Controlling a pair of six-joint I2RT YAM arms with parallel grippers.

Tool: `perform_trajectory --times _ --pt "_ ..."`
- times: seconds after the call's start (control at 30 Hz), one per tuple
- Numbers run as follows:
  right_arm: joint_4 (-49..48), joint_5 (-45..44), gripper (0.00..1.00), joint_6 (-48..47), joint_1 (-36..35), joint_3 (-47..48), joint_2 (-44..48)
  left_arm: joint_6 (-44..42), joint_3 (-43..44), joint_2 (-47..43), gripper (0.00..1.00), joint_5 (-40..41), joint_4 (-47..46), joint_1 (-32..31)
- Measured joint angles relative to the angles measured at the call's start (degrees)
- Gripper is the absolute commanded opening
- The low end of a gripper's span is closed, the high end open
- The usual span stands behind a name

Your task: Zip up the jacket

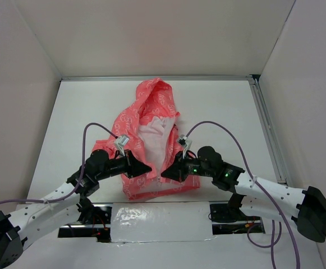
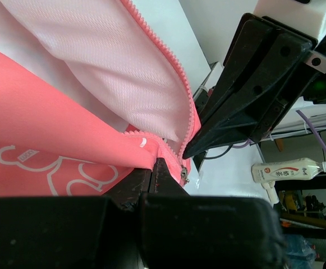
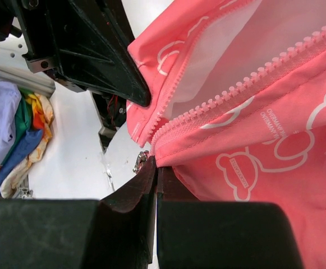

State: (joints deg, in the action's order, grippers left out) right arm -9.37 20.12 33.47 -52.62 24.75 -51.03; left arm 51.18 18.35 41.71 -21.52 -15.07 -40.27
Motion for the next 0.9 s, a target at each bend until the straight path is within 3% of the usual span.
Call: perform_trajectory --times 0.9 --pt "-0.87 3.28 0.0 0.2 0.92 0.07 -0.74 0.0 -0.39 -0.37 0.0 -0.15 0.07 0.0"
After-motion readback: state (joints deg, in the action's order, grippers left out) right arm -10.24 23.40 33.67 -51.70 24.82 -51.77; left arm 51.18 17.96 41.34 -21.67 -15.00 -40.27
